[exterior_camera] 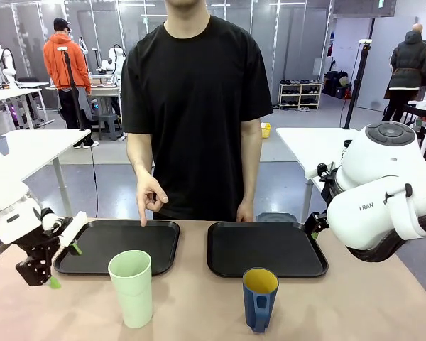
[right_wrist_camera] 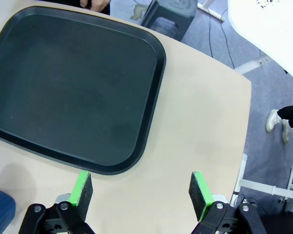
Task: Sort and store the cups by type.
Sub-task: Pick up the Reusable plastic cup.
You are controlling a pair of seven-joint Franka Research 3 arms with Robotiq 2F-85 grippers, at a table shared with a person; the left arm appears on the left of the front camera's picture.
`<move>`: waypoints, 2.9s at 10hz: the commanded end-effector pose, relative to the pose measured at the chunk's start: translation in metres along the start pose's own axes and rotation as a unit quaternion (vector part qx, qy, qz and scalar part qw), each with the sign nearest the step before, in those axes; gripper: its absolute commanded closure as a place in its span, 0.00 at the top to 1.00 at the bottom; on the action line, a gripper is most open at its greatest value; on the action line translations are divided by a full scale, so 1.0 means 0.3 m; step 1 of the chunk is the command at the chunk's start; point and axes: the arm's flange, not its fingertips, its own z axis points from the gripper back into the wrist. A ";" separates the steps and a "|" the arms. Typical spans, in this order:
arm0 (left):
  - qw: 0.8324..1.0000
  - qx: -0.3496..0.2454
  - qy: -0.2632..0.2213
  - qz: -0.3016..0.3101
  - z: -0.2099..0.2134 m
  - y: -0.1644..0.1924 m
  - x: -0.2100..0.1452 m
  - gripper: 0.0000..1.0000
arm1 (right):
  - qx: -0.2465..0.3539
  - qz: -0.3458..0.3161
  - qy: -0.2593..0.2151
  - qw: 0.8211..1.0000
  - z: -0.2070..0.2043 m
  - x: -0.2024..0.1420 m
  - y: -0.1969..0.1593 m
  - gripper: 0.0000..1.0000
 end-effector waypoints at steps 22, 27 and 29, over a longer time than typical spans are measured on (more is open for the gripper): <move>0.888 0.003 -0.454 0.074 -0.167 -0.101 -0.159 1.00 | 0.000 0.000 0.000 1.000 -0.002 0.002 0.001 1.00; 0.883 -0.011 -0.463 0.076 -0.268 -0.040 -0.218 1.00 | 0.000 0.000 0.000 1.000 -0.002 0.002 0.001 1.00; 0.873 -0.031 -0.484 0.050 -0.319 -0.047 -0.223 1.00 | 0.000 0.000 0.000 1.000 -0.002 0.002 0.001 1.00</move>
